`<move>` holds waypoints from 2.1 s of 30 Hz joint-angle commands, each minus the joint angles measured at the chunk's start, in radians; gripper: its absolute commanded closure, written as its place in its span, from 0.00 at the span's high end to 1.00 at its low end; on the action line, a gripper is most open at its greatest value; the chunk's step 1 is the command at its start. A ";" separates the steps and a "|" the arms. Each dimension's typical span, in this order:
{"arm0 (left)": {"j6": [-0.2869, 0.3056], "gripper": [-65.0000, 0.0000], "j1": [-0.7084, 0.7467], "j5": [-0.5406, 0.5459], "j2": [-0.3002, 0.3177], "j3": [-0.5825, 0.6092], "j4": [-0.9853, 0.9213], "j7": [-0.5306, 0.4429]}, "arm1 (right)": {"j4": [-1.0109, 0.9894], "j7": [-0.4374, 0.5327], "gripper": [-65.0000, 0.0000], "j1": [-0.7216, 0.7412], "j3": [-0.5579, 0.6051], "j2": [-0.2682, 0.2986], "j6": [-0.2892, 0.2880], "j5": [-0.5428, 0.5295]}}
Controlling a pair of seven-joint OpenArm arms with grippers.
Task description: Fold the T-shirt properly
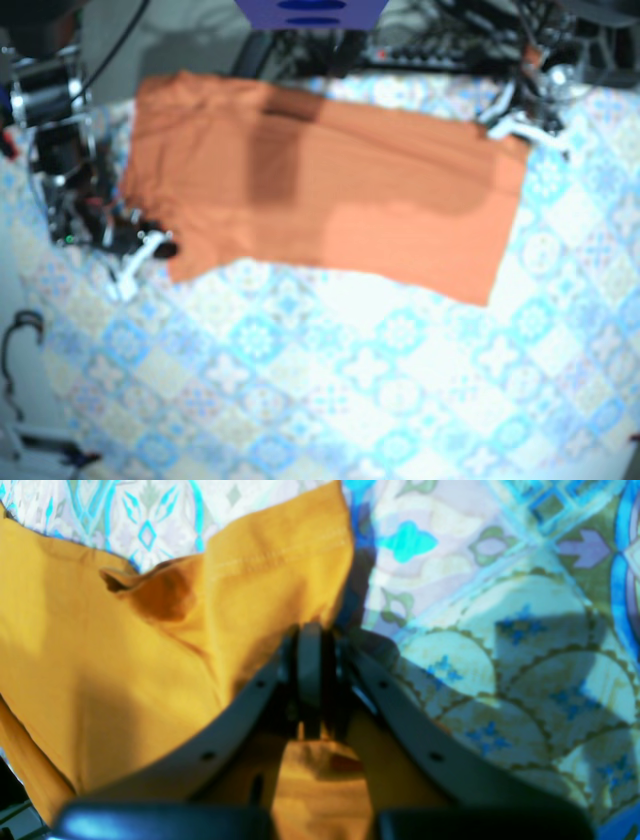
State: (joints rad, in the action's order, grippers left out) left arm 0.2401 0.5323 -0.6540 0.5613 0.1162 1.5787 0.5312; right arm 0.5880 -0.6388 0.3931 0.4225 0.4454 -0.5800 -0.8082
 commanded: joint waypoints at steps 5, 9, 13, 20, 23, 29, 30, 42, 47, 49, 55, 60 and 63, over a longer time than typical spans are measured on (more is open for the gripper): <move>-0.014 0.00 0.004 -0.007 0.012 -0.005 0.010 0.000 | -0.010 -0.103 0.05 -0.021 0.016 -0.029 -0.001 0.068; -0.014 0.00 0.004 -0.007 0.012 -0.005 0.010 0.000 | -0.010 -0.103 0.05 -0.021 0.016 -0.029 -0.001 0.069; -0.014 0.00 0.009 -0.007 0.012 -0.003 0.010 0.000 | -0.010 -0.085 0.05 -0.021 0.016 -0.029 -0.001 0.069; -0.014 0.00 0.041 -0.007 0.015 -0.003 0.012 0.000 | -0.010 -0.083 0.05 -0.021 0.016 -0.029 -0.001 0.069; -0.014 0.00 0.053 -0.007 0.015 -0.003 0.012 0.000 | -0.010 -0.083 0.05 -0.019 0.016 -0.029 0.001 0.069; -0.014 0.00 0.064 -0.007 0.016 -0.005 0.012 -0.001 | -0.010 -0.082 0.05 -0.013 0.014 -0.029 0.001 0.069; -0.014 0.00 0.073 -0.007 0.016 -0.005 0.012 -0.001 | -0.010 -0.082 0.05 -0.012 0.014 -0.029 0.001 0.069; -0.014 0.00 0.119 -0.007 0.016 -0.003 0.013 -0.003 | -0.010 -0.068 0.05 0.002 0.014 -0.049 0.001 0.069; -0.014 0.00 0.139 -0.007 0.015 -0.003 0.015 -0.003 | -0.010 -0.066 0.05 0.016 0.014 -0.056 0.008 0.069; -0.014 0.00 0.139 -0.007 0.015 -0.003 0.015 -0.003 | -0.010 -0.060 0.05 0.022 0.014 -0.056 0.039 0.069; -0.014 0.00 0.147 -0.007 0.013 -0.003 0.015 -0.003 | -0.010 -0.046 0.05 0.043 0.014 -0.056 0.056 0.069; -0.014 0.00 0.156 -0.007 0.013 -0.003 0.015 -0.003 | -0.010 -0.046 0.05 0.065 0.019 -0.058 0.056 0.069; -0.014 0.00 0.156 -0.007 0.012 -0.003 0.015 -0.004 | -0.010 -0.048 0.05 0.089 0.020 -0.075 0.056 0.069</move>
State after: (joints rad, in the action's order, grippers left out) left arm 0.2138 0.6762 -0.6636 0.5625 0.1158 1.5860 0.5198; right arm 0.5747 -0.6636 0.4694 0.4332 0.3862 -0.5335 -0.7616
